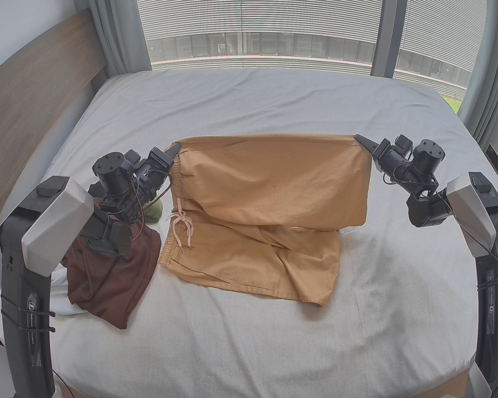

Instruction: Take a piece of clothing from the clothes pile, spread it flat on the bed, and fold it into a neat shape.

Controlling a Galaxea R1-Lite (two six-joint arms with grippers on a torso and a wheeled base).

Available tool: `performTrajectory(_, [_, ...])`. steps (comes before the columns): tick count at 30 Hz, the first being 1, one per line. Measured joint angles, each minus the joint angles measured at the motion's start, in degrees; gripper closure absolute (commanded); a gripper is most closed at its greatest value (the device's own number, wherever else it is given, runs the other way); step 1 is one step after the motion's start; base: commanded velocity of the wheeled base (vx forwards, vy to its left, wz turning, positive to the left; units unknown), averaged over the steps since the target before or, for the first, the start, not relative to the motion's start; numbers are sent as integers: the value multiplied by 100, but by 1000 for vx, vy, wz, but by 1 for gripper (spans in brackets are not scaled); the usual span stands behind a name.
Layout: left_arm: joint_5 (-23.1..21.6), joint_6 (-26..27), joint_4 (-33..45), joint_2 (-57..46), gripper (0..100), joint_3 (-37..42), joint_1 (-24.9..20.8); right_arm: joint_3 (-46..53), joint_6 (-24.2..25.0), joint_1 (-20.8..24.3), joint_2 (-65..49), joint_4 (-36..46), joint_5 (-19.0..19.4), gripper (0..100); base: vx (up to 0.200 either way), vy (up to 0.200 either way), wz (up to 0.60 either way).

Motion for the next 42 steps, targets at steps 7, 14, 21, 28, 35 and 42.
performTrajectory(7, [90,-6,180,26,0,-229,49,-545,0,-15,127,279,-11,0,0,0,0])
performTrajectory(14, [213,-165,791,96,0,-697,127,-1331,7,-33,355,716,-98,0,0,0,0])
performTrajectory(21, [462,-193,1636,238,0,-1091,160,-1067,-20,-76,389,633,-222,0,0,0,0])
performTrajectory(28, [670,-129,2121,262,0,-1165,215,-10,-63,-91,129,228,-243,0,0,0,0])
performTrajectory(35, [791,358,2308,87,0,-728,317,1236,-116,-91,-251,-279,-245,0,0,0,0])
performTrajectory(42, [805,836,2306,-385,0,306,408,2592,-369,-59,-647,-757,-243,0,0,0,0])
